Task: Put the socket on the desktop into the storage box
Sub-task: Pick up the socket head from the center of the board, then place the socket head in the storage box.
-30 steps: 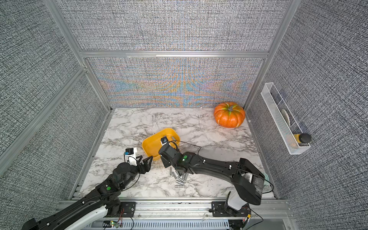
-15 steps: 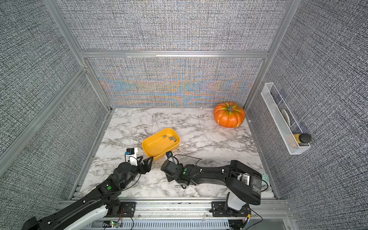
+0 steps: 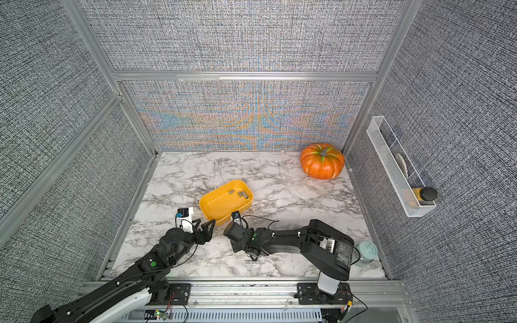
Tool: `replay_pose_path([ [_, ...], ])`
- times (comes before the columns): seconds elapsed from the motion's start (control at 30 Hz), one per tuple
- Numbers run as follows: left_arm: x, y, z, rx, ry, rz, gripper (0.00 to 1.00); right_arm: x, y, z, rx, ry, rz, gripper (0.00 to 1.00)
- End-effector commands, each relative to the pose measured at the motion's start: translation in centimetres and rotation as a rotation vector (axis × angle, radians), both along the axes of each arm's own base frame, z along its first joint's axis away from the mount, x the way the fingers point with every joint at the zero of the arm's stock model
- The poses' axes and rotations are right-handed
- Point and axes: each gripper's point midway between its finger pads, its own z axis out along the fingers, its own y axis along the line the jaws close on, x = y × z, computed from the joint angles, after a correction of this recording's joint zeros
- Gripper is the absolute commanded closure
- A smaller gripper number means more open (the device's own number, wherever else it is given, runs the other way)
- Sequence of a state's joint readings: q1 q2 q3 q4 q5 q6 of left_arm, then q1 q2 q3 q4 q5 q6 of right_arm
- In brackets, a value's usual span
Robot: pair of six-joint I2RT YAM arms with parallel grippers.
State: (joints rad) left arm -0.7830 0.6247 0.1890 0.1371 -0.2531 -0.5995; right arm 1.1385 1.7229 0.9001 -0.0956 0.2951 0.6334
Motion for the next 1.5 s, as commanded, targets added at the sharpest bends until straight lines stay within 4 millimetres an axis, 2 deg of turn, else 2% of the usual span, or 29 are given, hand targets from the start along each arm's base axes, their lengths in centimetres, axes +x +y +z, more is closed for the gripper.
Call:
replay_pose_path([
  [0.0,0.3,0.0,0.7,-0.012,-0.023,0.006,0.18,0.2,-0.1,-0.1,-0.011,-0.003,-0.014,0.72],
  [0.73,0.4,0.1,0.5,-0.005,-0.017,0.017,0.19,0.1,-0.2,-1.7,-0.068,0.022,-0.018,0.82],
  [0.93,0.4,0.1,0.6,-0.007,-0.02,0.017,0.18,0.4,0.3,-1.2,-0.065,0.007,-0.015,0.89],
  [1.07,0.4,0.2,0.6,-0.005,-0.021,0.021,0.19,0.8,0.6,0.8,-0.011,-0.029,-0.009,0.93],
  [1.17,0.3,0.2,0.7,-0.009,-0.022,0.02,0.19,1.5,-0.1,2.8,0.047,-0.062,-0.025,0.96],
  [1.33,0.3,0.2,0.7,-0.012,-0.022,0.02,0.19,3.7,-2.0,7.8,0.181,-0.143,-0.066,1.0],
  [1.47,0.3,0.1,0.8,-0.018,-0.023,0.017,0.19,6.8,-3.6,12.1,0.268,-0.22,-0.093,1.0],
])
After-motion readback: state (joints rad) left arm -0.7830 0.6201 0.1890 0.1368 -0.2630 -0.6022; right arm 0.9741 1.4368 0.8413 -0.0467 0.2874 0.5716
